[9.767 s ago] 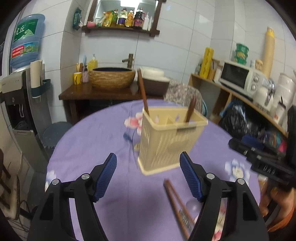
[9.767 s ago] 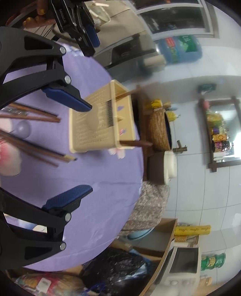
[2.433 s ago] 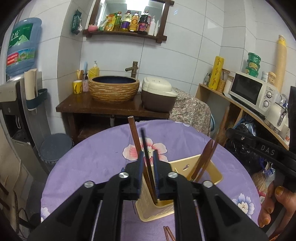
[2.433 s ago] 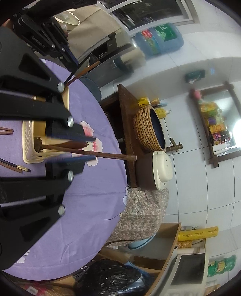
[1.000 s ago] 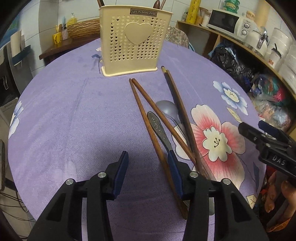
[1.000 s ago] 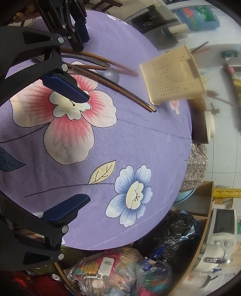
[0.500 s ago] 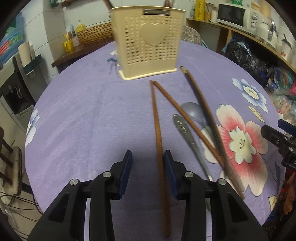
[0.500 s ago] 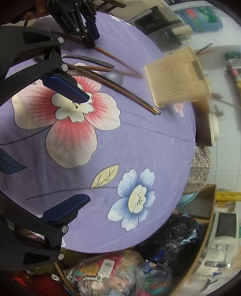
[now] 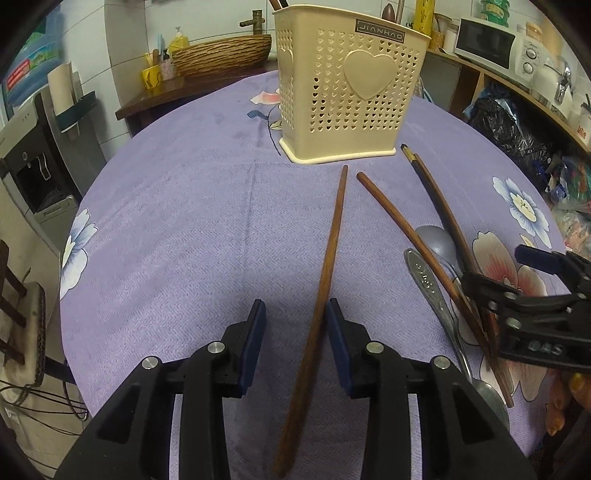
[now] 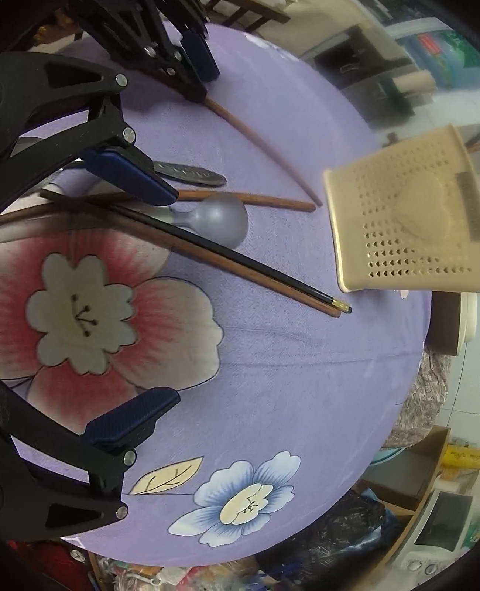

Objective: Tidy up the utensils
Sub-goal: 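Lower the left gripper around a brown chopstick while the right gripper approaches the grey spoon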

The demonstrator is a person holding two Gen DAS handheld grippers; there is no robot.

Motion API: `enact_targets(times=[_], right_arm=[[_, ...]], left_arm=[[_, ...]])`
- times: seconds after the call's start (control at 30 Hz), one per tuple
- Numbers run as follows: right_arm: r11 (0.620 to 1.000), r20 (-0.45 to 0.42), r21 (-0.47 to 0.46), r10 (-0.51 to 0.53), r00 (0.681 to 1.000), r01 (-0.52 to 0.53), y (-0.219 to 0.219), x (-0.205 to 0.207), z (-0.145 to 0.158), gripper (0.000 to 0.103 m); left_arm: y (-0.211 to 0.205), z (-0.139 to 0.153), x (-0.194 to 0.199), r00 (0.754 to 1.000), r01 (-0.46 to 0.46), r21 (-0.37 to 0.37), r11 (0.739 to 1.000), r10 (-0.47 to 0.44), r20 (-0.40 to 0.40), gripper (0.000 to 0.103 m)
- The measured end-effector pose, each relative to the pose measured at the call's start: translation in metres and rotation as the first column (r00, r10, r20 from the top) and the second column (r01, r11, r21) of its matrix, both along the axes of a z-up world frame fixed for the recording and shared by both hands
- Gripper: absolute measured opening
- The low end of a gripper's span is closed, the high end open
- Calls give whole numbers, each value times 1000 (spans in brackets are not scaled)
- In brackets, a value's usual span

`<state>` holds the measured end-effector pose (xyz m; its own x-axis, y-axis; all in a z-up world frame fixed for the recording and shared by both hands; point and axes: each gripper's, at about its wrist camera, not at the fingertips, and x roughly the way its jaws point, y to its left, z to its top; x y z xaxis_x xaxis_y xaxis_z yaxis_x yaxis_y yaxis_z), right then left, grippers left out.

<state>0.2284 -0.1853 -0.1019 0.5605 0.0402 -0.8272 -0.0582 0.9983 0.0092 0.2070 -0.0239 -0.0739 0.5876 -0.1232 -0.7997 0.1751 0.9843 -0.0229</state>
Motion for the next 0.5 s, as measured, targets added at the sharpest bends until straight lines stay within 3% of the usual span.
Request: enact_targets(times=[0.3, 0.4, 0.5], right_arm=[[990, -3, 1, -143, 990, 143, -59, 2, -6, 97], [986, -6, 103, -128, 992, 128, -76, -4, -3, 97], [985, 9, 131, -110, 994, 108, -78, 0, 5, 97]], left_arm=[[12, 1, 0, 1000, -3, -34, 999, 3, -1, 35], [13, 1, 2, 1000, -8, -38, 999, 8, -3, 35], [10, 1, 5, 1000, -7, -27, 1000, 7, -2, 35]])
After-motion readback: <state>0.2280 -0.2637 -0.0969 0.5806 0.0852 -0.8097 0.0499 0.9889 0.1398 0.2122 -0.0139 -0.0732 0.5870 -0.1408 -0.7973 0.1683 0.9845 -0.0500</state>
